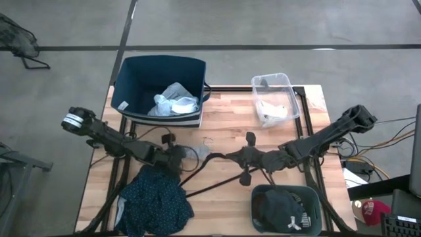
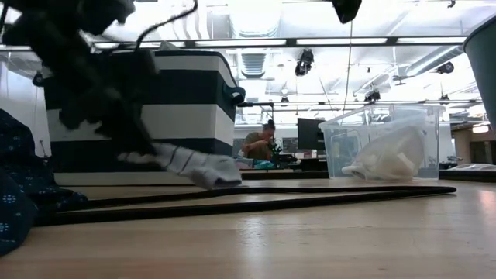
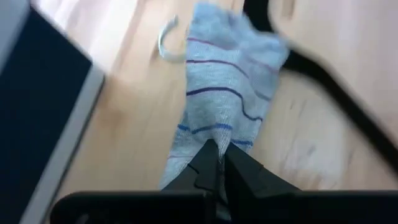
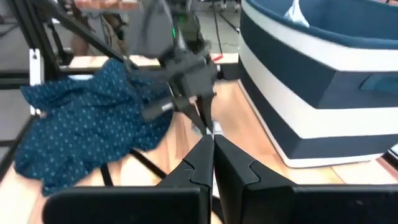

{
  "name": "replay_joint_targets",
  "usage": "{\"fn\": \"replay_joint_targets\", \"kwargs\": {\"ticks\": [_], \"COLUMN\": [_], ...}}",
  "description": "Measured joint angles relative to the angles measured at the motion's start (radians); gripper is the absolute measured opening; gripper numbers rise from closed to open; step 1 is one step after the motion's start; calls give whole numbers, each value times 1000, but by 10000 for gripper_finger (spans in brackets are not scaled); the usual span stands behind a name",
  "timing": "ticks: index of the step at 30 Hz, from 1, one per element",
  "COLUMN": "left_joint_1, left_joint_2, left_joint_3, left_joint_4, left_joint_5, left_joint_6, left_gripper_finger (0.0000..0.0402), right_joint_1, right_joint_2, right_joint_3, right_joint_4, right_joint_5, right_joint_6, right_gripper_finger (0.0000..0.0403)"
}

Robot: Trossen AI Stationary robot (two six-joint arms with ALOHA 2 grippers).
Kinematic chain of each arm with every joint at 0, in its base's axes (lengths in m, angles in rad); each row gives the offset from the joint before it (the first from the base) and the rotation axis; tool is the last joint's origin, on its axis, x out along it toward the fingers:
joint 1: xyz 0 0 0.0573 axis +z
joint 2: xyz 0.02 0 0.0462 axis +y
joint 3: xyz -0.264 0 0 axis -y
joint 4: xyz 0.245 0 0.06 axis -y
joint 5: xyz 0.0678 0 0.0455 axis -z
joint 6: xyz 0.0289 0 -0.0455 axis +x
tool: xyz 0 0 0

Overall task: Pick & Place Cloths
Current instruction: Put the gray sock into the transparent bin

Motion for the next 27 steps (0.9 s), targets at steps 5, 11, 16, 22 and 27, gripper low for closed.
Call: {"fn": "replay_joint_targets", "kwargs": {"ticks": [5,11,16,22,27], "left_joint_1": [1,1,0,1,0], "left_joint_2": [0,0,-2,-2,-2], "left_joint_3": [85,149,159,151,150], "left_joint_4": [30,146,230,341,438], "left_joint_5": [-22,-24,-7,-8,-11], "left_joint_6": [24,76,120,116,146], "left_gripper_finger": [19,17,19,19,19], "right_joint_1": [-17,-48,-69,-71,-79], "right_joint_2": [48,117,132,159,202], "right_joint_3": [0,3,2,2,2], "right_joint_4": [7,61,66,76,134], "right_joint_5": [0,-3,-4,-11,-7], "right_joint_6": [1,-19,-33,-25,-37], "right_gripper_finger": [9,13,56,142,212]}}
